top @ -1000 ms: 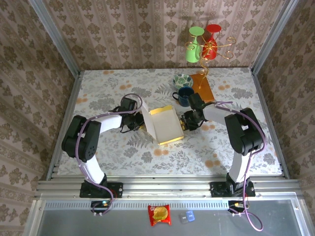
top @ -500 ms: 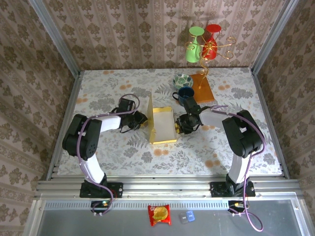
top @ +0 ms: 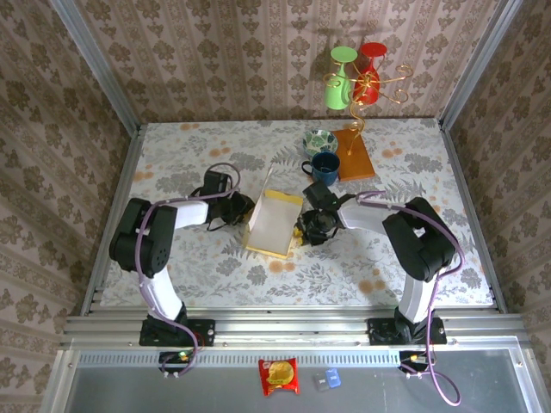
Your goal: Fold the paper box
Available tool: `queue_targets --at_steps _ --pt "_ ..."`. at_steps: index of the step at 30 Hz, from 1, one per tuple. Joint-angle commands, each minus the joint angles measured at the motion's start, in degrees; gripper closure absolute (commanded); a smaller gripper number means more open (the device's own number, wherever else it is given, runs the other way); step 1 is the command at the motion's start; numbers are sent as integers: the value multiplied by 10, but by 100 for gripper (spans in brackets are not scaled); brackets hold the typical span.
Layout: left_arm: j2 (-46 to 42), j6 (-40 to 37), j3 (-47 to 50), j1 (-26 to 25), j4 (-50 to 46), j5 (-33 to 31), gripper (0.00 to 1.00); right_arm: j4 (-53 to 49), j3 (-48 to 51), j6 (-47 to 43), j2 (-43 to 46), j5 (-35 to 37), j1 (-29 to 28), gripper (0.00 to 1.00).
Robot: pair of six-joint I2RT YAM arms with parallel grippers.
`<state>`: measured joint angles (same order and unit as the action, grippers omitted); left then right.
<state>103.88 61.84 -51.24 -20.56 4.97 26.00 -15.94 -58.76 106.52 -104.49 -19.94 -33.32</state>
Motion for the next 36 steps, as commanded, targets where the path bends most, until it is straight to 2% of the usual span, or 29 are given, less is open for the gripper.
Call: queue_targets --at_steps 1,7,15,20,24,30,34,36 --pt "27 -29 -36 0 -27 49 76 5 -4 36 12 -9 -23 76" --pt "64 -90 -102 9 -83 58 76 -35 -50 58 -2 -18 -57 72" --pt "123 -130 -190 7 -112 98 76 -27 -76 64 -23 -34 -78 65" --pt "129 -151 -225 9 -143 91 75 -50 -70 45 -2 -32 -78 50" --pt "121 -174 -252 15 -181 73 69 -88 -48 15 40 -20 -77 39" --pt "88 -206 -296 28 -256 6 55 -145 -24 -80 116 32 -55 38" --pt "65 -217 -318 39 -300 -51 52 -193 -45 -211 150 80 -23 41" --pt "50 -233 -335 43 -333 -88 51 -169 -57 -315 160 99 -1 43"
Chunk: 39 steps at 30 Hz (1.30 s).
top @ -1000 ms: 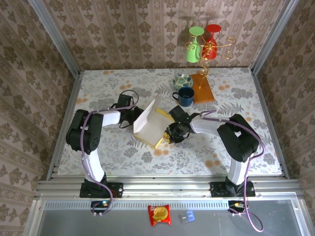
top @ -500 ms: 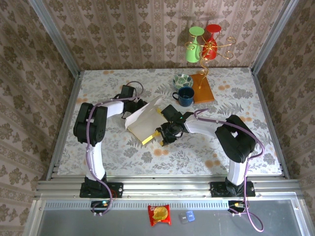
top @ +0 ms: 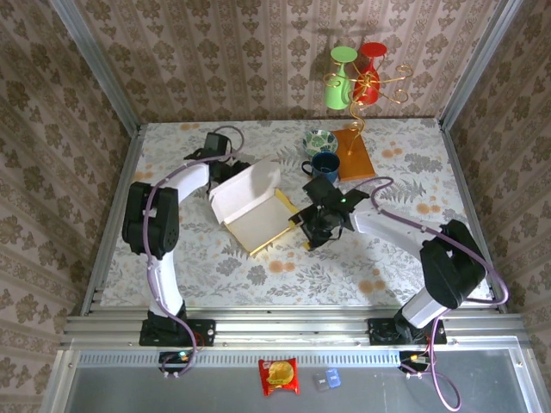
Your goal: Fold the paper box
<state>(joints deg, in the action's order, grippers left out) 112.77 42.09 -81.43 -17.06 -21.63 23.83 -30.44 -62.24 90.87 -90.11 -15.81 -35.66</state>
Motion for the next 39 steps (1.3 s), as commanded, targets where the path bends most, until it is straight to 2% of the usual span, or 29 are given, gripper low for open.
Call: queue_targets --at_steps 1,4,8,11,14,17,20,26,33,39 --pt "-50 -44 -42 10 -89 -89 51 -10 -32 -230 18 62 36 43" --pt "-90 -66 -58 15 -135 -141 51 25 -86 -469 7 35 76 43" --pt "-156 -90 -68 13 -221 -236 51 13 -178 -771 -32 -11 92 40" --pt "-221 -97 -38 8 -251 -279 51 6 -230 -927 -76 -19 92 41" --pt "-295 -106 4 -6 -271 -312 51 -17 -290 -1015 -130 -10 95 41" --pt "-358 -117 47 -21 -291 -324 50 -54 -370 -1053 -195 -51 101 39" --pt "-401 -129 87 -23 -316 -295 50 -95 -448 -1077 -264 -56 101 35" --pt "-462 -172 171 -13 -314 -251 51 -47 -447 -1107 -302 -74 102 32" --pt "-449 -201 213 25 -258 -192 50 -50 -511 -1112 -362 -106 106 31" --pt "-401 -221 209 48 -217 -156 48 -51 -551 -1101 -392 -126 108 36"
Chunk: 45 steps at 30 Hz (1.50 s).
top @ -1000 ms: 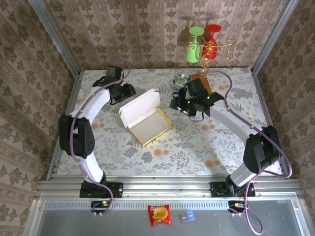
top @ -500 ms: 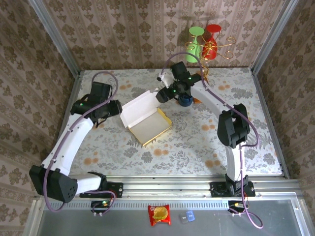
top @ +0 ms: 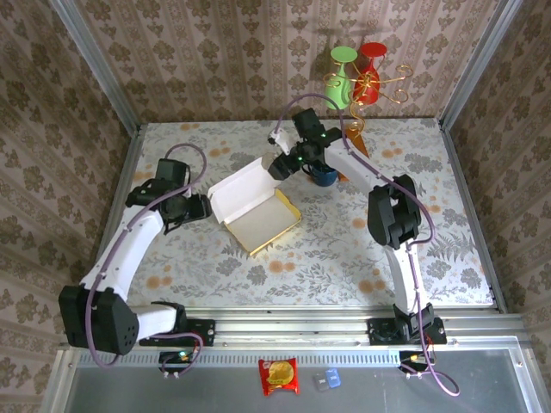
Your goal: Fold the paper box
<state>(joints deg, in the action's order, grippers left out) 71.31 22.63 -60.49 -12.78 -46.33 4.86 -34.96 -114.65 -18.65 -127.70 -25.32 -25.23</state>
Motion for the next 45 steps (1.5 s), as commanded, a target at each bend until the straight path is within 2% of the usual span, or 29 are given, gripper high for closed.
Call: queue_targets --at_steps 1,6,13,22,30,37,45 --pt "21 -30 -3 5 37 37 48 -5 -32 -3 -19 -36 4 37" --pt "51 -36 -11 6 64 56 48 -2 -50 7 -30 -52 7 48" --pt "77 -50 -21 6 70 46 54 -13 -52 1 -25 -53 7 64" --pt "116 -67 -61 4 66 20 82 -26 -41 -1 -11 -35 -2 77" --pt "126 -63 -73 1 66 8 100 -16 2 -1 28 2 -14 86" --pt "142 -50 -92 -11 72 -13 100 0 31 57 62 46 -20 100" --pt "166 -19 -109 -22 145 -4 100 39 75 190 103 187 -43 100"
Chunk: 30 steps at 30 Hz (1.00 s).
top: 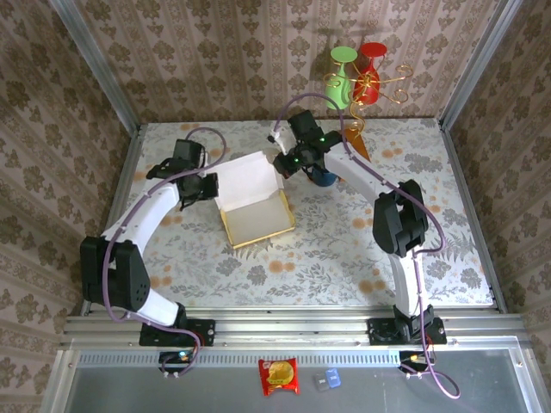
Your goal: Fold the paper box
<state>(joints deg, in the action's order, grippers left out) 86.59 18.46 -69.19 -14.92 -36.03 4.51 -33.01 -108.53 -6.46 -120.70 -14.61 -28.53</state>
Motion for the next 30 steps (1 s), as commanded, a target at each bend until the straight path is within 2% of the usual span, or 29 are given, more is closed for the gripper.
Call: queue_targets --at_steps 1,6,9,14,20,30 --pt "18 28 -22 0 57 3 100 37 23 86 38 93 -12 100" --pt "48 50 -42 -3 102 13 100 56 23 183 39 223 -37 100" --pt "65 60 -45 -6 135 16 100 131 71 215 58 253 -46 100" --pt "63 72 4 -9 243 25 100 360 223 241 121 246 -47 100" --pt "20 64 120 -9 407 25 100 511 318 262 143 226 -43 100" --pt "-22 68 233 -12 543 42 100 597 406 316 151 238 -45 100"
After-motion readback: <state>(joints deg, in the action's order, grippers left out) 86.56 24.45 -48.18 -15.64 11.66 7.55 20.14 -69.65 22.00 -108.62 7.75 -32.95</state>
